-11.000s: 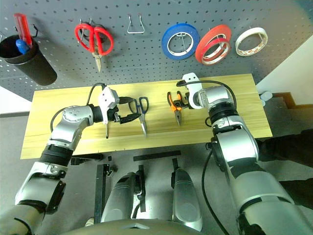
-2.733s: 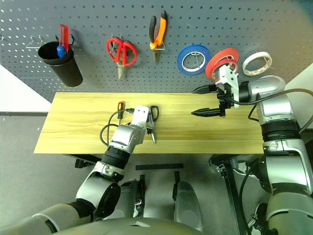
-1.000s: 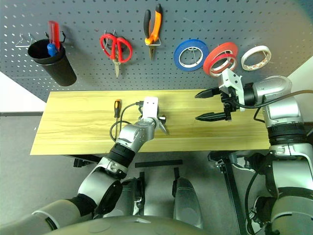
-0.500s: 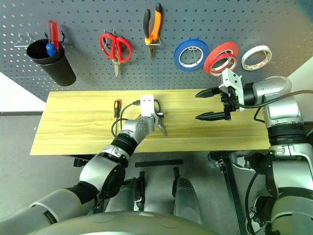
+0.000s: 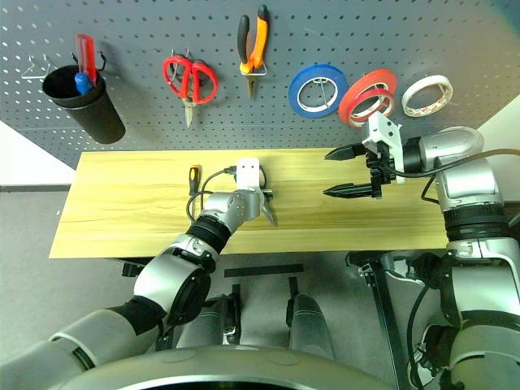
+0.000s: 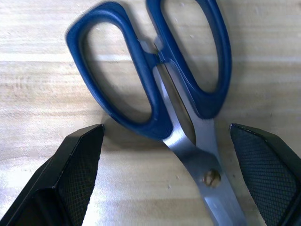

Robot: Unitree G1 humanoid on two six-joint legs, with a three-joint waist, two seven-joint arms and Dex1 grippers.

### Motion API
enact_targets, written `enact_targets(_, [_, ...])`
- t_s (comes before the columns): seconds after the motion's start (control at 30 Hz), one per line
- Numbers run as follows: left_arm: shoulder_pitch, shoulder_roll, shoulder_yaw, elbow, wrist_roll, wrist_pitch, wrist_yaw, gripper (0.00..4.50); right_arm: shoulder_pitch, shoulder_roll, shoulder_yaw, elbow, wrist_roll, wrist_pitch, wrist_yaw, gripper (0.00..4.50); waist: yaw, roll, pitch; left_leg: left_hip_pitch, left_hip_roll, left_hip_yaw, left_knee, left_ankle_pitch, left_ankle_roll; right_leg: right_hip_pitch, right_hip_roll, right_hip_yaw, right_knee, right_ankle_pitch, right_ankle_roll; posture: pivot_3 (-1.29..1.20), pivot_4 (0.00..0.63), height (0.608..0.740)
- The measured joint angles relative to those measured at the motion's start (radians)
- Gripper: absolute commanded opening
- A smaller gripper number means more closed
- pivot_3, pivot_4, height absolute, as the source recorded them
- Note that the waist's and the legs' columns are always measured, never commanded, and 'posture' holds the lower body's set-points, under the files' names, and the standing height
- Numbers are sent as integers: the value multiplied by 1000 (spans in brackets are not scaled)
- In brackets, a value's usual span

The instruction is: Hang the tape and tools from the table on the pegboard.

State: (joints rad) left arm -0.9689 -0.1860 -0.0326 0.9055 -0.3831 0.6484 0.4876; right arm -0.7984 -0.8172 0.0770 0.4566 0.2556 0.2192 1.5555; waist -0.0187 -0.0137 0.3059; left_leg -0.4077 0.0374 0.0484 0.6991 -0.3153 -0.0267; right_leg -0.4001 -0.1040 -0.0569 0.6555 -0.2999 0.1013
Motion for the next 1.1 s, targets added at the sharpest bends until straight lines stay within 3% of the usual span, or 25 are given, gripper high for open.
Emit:
enact_targets(0.03, [0, 0, -1, -7, -1, 15, 3, 4475, 0, 2, 0, 0, 0, 0, -2, 4500, 0, 0, 0, 0, 0, 0, 0, 0, 0, 0, 0, 0, 0, 0, 0, -107, 316, 732])
enact_targets(0.13, [0, 0, 2, -17, -1, 45, 19, 3874, -1, 3, 0, 1, 0, -1, -6, 4500, 0, 0, 0, 0, 0, 0, -1, 0, 0, 0, 0, 0, -1, 0, 0, -105, 315, 732])
enact_targets(0.47, [0, 0, 11, -37, -10, 86, 63, 810, -3, 3, 0, 2, 0, -9, -8, 4500, 2, 0, 0, 0, -1, 0, -1, 0, 0, 0, -1, 0, -1, 0, 1, -101, 310, 732])
enact_targets(0.6, [0, -1, 18, -45, -21, 92, 84, 686, -9, 5, 0, 7, -1, -11, -9, 4500, 1, 0, 0, 0, -1, 0, 0, 0, 0, 0, -1, 0, -1, 1, 1, -98, 311, 732])
enact_targets(0.63, [0, -1, 18, -47, -22, 95, 88, 680, -9, 5, 0, 9, -1, -11, -9, 4500, 1, 0, 0, 0, -1, 0, 0, 0, 0, 0, -1, 0, -1, 1, 1, -98, 0, 732])
enact_targets(0.67, [0, -1, 18, -50, -22, 102, 92, 679, -9, 5, 0, 10, -1, -12, -9, 4500, 1, 0, 0, 0, -1, 0, 0, 0, 0, 0, -1, 0, -1, 1, 1, -96, 0, 732])
enact_targets(0.7, [2, -1, 19, -24, -24, 117, 98, 664, -1, 15, 5, 23, -6, -12, -9, 4500, 1, 4, -46, -16, -2, 0, 0, 3, -5, -17, -1, 1, 1, 1, 3, -96, 0, 732])
enact_targets(0.73, [2, -1, 20, -16, -24, 132, 106, 618, -2, 15, 7, 24, -7, -14, -9, 4500, 7, 13, -86, -20, -7, 1, -1, 3, -6, -24, -2, 2, 0, 2, 4, -95, 0, 732])
enact_targets(0.77, [2, -1, 24, -26, -24, 135, 111, 598, -7, 13, 3, 24, -7, -16, -10, 4500, 9, 21, -114, -18, -9, 3, -2, 3, -6, -22, -3, 0, -3, 2, 4, -94, 0, 732])
enact_targets(0.83, [2, -1, 35, -63, -31, 157, 118, 598, -21, 12, -6, 24, -7, -19, -10, 4500, 9, 19, -143, -14, -9, 3, -12, 4, -6, -19, -3, -4, -8, 2, 4, -89, 0, 732])
enact_targets(1.1, [21, 4, 8, -267, -50, 378, 37, 598, -24, 12, -8, 20, -1, -14, -8, 4500, 6, 15, -150, 0, -9, 3, -13, 9, -7, -2, -3, -3, -9, 5, 6, -68, 0, 732])
